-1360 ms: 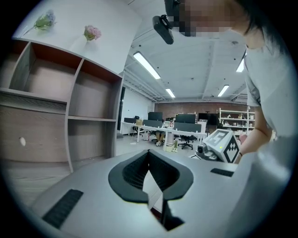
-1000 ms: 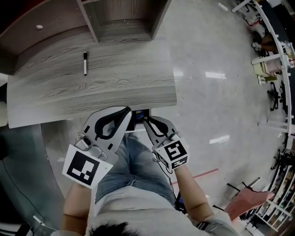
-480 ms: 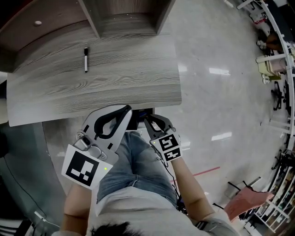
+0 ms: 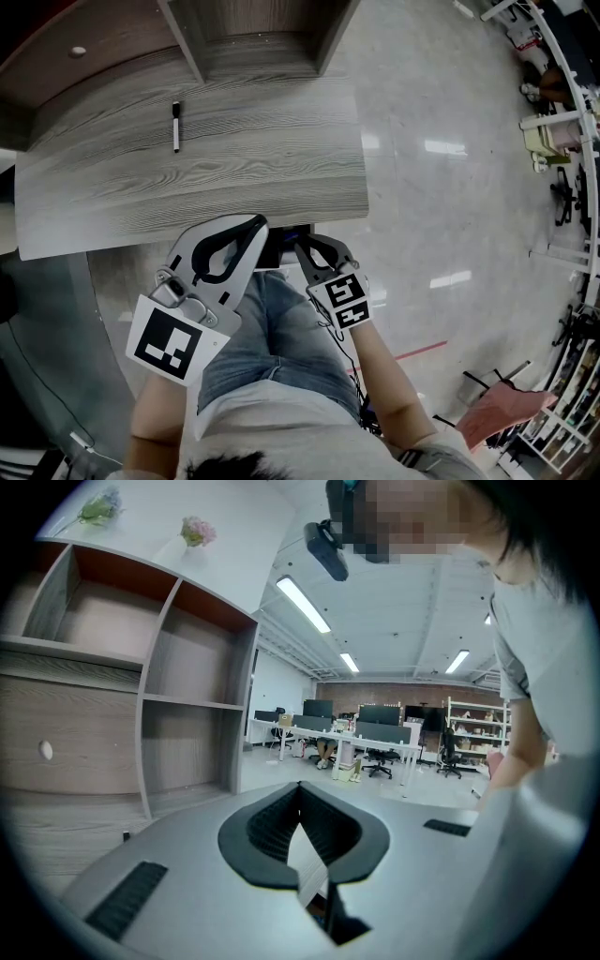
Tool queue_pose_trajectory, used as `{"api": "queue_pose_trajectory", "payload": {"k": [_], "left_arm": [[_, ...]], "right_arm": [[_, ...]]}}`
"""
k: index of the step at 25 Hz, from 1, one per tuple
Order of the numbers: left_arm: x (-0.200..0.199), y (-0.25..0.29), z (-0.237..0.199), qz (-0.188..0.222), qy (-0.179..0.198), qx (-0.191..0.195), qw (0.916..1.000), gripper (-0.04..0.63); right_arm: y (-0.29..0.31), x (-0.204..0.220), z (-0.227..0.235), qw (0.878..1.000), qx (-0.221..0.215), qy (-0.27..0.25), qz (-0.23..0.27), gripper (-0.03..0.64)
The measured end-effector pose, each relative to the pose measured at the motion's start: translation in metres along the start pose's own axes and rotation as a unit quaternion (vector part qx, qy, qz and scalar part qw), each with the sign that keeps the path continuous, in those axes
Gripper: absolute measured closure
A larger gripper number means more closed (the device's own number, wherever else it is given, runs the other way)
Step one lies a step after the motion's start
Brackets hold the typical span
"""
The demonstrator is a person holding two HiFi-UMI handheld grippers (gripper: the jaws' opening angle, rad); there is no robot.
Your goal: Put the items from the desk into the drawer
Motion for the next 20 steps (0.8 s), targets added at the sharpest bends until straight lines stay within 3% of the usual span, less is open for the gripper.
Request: {"api": "queue_pose_trajectory", "payload": {"k": [10,20], "left_arm": [[-0.016,-0.014,0.005,0.014,0.019,-0.010,0.9997,0.586],[-0.045,-0.049,0.026,0.043,0.044,-0.040,0.9973,0.588]], "right_arm": [[-0.030,-0.059,-0.023,0.996,-0.027,-0.014,0.081,0.608],[-0.089,-0.144,-0.071,0.978,-0.076,-0.057,0.185,0.609]]}}
Point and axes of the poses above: the fingertips, and each gripper's own axes: y forward along the fingers, z to its right, x out of its underside, the point moved 1 cm from there along -y, backward along the fingers, and after that the axes turned 3 degrees about y, right-handed, at the moved point
